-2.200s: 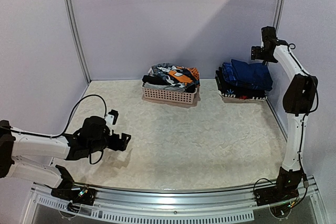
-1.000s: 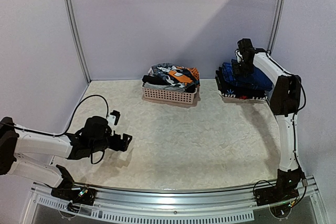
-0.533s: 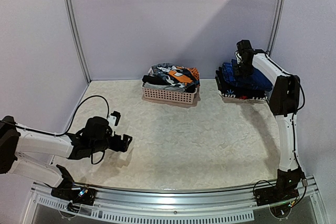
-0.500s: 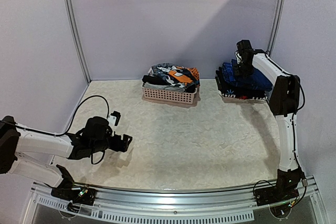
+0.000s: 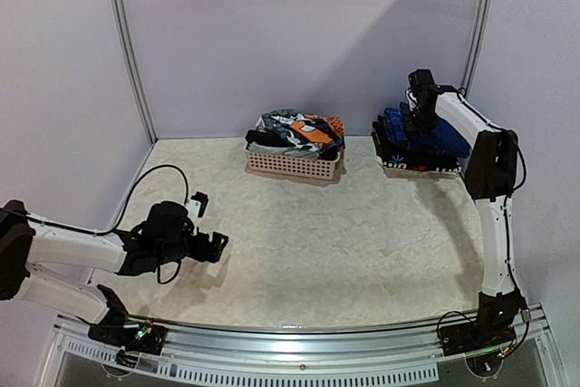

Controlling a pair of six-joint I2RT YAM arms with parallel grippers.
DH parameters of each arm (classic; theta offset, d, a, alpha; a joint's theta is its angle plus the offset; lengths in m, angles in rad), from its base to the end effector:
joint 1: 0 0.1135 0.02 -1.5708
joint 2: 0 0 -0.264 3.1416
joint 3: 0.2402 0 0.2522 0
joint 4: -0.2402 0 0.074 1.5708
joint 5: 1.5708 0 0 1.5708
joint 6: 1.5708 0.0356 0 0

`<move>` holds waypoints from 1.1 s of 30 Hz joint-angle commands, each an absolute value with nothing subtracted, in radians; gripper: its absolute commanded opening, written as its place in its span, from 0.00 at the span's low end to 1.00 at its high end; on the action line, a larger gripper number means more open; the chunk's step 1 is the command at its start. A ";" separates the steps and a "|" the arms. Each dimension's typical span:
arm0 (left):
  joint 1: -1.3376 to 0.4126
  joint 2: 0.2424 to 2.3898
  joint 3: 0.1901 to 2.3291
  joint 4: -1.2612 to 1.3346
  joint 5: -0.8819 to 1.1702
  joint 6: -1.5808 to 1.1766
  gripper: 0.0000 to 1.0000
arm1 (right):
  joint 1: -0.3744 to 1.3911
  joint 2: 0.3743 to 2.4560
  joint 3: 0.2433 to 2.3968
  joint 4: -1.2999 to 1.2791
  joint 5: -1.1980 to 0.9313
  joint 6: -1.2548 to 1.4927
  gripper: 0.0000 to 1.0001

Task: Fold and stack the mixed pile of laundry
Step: Adjust the square-folded T-shirt at the corner of the board.

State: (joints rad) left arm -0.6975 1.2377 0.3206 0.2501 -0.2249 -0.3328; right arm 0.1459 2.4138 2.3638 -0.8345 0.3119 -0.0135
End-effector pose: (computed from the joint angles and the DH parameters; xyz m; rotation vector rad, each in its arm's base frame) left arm 0.1704 -0.1324 0.1378 0.2846 2.2183 -0.3146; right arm 0.5291 0.0667 0.2533 -0.0571 2.4229 -0.3224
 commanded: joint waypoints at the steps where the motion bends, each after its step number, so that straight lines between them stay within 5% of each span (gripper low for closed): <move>1: -0.704 1.253 0.336 0.273 -0.229 -0.323 0.96 | 0.149 2.451 2.366 -0.853 0.325 -0.024 0.39; 12: -0.704 1.252 0.339 0.266 -0.232 -0.321 0.96 | 0.150 2.452 2.368 -0.840 0.314 -0.027 0.47; 20: -0.704 1.259 0.345 0.268 -0.230 -0.321 0.96 | 0.155 2.465 2.412 -0.825 0.289 -0.029 0.61; 33: -0.704 1.276 0.347 0.279 -0.229 -0.318 0.95 | 0.183 2.500 2.422 -0.756 0.358 -0.073 0.59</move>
